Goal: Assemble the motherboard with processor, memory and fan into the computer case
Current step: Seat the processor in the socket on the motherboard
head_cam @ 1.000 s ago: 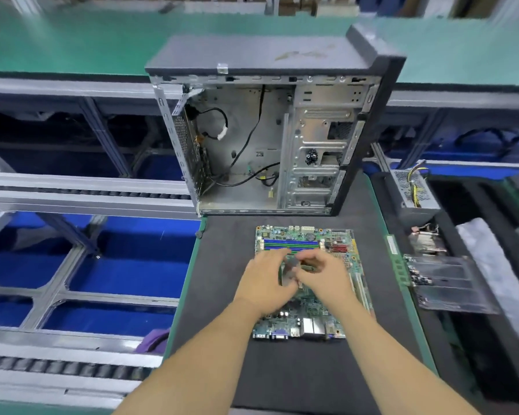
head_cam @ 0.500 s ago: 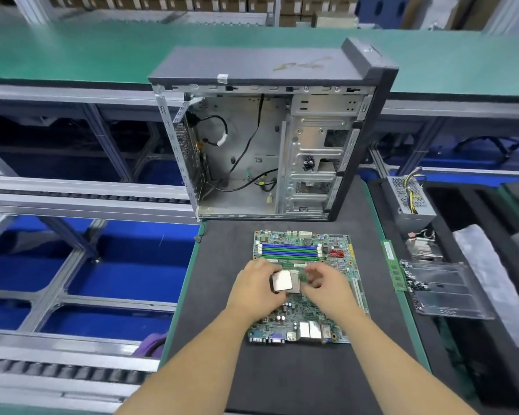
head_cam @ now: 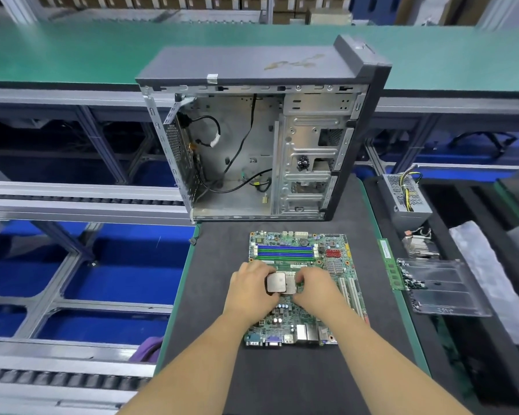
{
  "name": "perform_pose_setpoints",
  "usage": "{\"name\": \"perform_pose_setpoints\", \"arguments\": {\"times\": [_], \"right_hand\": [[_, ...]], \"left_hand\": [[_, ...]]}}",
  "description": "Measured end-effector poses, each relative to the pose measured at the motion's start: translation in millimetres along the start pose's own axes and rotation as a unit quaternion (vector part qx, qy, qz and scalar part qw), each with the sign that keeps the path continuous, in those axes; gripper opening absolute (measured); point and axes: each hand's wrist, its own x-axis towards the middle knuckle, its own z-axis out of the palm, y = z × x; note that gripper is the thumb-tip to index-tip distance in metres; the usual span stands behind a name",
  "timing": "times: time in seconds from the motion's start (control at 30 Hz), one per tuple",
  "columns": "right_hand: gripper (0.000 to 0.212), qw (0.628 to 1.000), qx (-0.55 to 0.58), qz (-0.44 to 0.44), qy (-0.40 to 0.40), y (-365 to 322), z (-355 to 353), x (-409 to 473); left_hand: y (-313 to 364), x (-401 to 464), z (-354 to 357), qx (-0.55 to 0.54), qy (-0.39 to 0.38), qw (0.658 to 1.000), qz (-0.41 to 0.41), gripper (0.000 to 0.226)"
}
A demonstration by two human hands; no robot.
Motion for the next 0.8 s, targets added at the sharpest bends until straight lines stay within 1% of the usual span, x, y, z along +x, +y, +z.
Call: {"name": "perform_pose_setpoints", "arguments": {"times": [0.07,0.17,0.27,0.37,0.4,0.47,0.57,0.6,0.67,0.7,0.8], "right_hand": [[0.018,1.000,-0.017,0.008,-0.003,-6,0,-2],[0.012,0.999,-0.049,-0.009,0.007,-10,3,-3],[0.004,0.995,-0.076,-0.039,0.045,-9,1,-3],[0.024,0.989,-0.098,-0.075,0.079,-5,-3,5],[0.029,0.990,-0.083,-0.080,0.087,-4,-5,8],[0.029,0.991,-0.031,-0.074,0.109,-1,-11,15],[0.031,0.989,0.078,-0.038,0.120,5,-15,21],[0.028,0.987,0.105,-0.026,0.120,7,-15,21],[0.018,0.985,0.122,-0.015,0.122,10,-14,21],[0.021,0.984,0.127,-0.011,0.122,11,-13,21],[0.052,0.984,0.147,0.005,0.101,14,-10,17]], "left_hand": [[0,0,0,-0.008,0.006,1.000,-0.001,0.038],[-1,0,0,-0.014,0.009,1.000,-0.002,0.038],[-2,0,1,-0.012,0.007,1.000,-0.003,0.040],[-2,0,2,-0.006,0.004,1.000,-0.004,0.041],[-1,0,2,-0.004,0.004,1.000,-0.004,0.041],[0,1,2,-0.004,0.005,1.000,-0.003,0.042],[1,1,3,0.004,0.007,1.000,-0.004,0.043],[2,1,3,0.008,0.009,1.000,-0.005,0.042],[3,2,4,0.016,0.009,1.000,-0.007,0.041],[4,3,4,0.022,0.007,1.000,-0.007,0.039],[7,4,6,0.043,0.005,0.999,-0.006,0.034]]}}
